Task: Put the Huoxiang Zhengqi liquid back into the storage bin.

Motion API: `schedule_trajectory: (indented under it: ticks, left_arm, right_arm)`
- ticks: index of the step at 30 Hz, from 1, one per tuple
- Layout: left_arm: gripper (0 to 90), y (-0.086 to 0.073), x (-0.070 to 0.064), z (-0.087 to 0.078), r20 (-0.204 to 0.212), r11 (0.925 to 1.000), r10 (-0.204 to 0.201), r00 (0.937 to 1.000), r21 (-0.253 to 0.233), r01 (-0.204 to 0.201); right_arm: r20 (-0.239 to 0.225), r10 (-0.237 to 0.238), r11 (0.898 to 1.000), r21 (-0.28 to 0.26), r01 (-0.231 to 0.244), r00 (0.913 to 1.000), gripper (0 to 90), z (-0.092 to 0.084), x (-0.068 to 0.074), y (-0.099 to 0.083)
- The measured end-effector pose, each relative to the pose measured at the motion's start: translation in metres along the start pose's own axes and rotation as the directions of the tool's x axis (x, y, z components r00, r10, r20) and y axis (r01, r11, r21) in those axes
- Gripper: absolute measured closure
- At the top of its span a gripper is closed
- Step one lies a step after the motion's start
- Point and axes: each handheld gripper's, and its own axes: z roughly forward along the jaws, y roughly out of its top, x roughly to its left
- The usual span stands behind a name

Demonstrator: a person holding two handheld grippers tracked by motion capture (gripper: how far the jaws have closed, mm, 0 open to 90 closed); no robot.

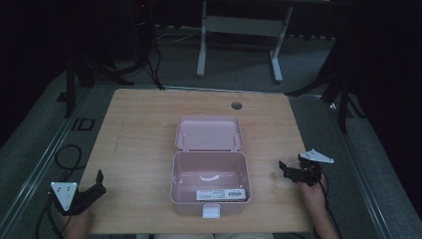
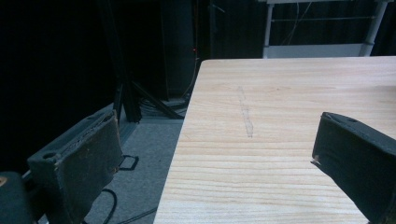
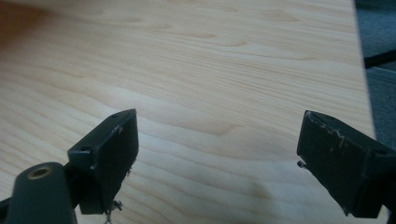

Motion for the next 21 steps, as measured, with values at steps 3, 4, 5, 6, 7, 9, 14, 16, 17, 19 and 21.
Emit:
schedule_trajectory:
  ticks: [3, 4, 5, 6, 7, 9, 14, 16, 17, 19, 21]
  left_arm:
    - [1.7, 0.0, 0.0, 0.0, 0.0, 1.0, 0.001, 1.0, 0.003, -0.001]
    - [1.6, 0.0, 0.0, 0.0, -0.001, 1.0, 0.003, 1.0, 0.003, -0.003]
    - [1.6, 0.0, 0.0, 0.0, -0.001, 1.0, 0.003, 1.0, 0.003, -0.003]
    - [1.6, 0.0, 0.0, 0.0, -0.003, 1.0, 0.003, 1.0, 0.004, -0.003]
    - [1.6, 0.0, 0.0, 0.0, -0.003, 1.0, 0.003, 1.0, 0.004, -0.003]
    - [1.6, 0.0, 0.0, 0.0, -0.003, 1.0, 0.002, 1.0, 0.004, -0.002]
    - [1.6, 0.0, 0.0, 0.0, -0.003, 1.0, -0.002, 1.0, 0.002, 0.002]
    - [1.6, 0.0, 0.0, 0.0, -0.002, 1.0, -0.003, 1.0, -0.001, 0.003]
    - [1.7, 0.0, 0.0, 0.0, -0.002, 1.0, -0.003, 1.0, -0.001, 0.003]
    - [1.6, 0.0, 0.0, 0.0, 0.0, 1.0, -0.002, 1.0, -0.001, 0.002]
    - [1.6, 0.0, 0.0, 0.0, 0.0, 1.0, -0.002, 1.0, -0.001, 0.002]
  right_arm:
    - [-0.001, 0.02, 1.0, -0.015, -0.02, 0.9998, 11.1, -0.002, -0.002, -0.005]
    - [0.017, 0.034, 0.999, -0.007, -0.034, 0.9993, 11.0, -0.003, -0.005, -0.008]
    - [0.017, 0.034, 0.999, -0.007, -0.034, 0.9993, 11.0, -0.003, -0.005, -0.008]
    - [0.038, 0.039, 0.999, -0.003, -0.039, 0.9985, 11.0, -0.004, -0.007, -0.011]
    - [0.038, 0.039, 0.999, -0.003, -0.039, 0.9985, 11.0, -0.004, -0.007, -0.011]
    - [0.051, 0.051, 0.999, 0.009, -0.052, 0.9974, 11.0, -0.006, -0.008, -0.012]
    - [0.115, 0.128, 0.992, -0.037, -0.125, 0.985, 11.0, -0.016, -0.019, -0.016]
    - [0.118, 0.154, 0.988, -0.04, -0.15, 0.981, 11.0, -0.019, -0.023, -0.018]
    - [0.118, 0.154, 0.988, -0.04, -0.15, 0.981, 11.0, -0.019, -0.023, -0.018]
    - [0.127, 0.166, 0.986, -0.048, -0.161, 0.9779, 11.1, -0.021, -0.026, -0.02]
    - [0.117, 0.185, 0.982, -0.059, -0.179, 0.9757, 11.1, -0.021, -0.029, -0.022]
